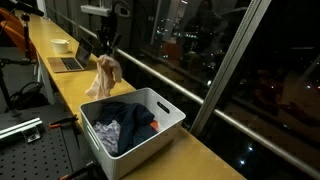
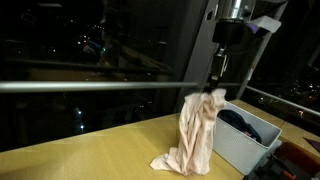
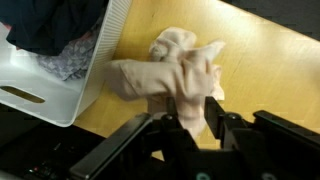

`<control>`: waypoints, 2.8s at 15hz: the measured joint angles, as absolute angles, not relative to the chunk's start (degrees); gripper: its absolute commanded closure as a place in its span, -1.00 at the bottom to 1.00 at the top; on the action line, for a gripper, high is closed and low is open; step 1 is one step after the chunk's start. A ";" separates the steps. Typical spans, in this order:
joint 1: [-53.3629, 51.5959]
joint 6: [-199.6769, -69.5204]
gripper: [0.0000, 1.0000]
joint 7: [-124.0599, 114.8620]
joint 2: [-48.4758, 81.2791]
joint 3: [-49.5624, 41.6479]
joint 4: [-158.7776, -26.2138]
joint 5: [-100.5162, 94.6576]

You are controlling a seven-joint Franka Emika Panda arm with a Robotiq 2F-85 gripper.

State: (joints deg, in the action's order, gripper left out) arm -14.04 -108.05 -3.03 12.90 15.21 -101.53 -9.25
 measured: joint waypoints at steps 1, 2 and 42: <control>-14.04 -108.16 -0.50 -3.01 12.52 15.21 -102.05 -9.10; -13.96 -108.17 -0.64 -3.00 11.93 15.15 -102.50 -8.96; 6.12 -137.02 0.86 16.32 33.04 2.05 -116.79 -3.46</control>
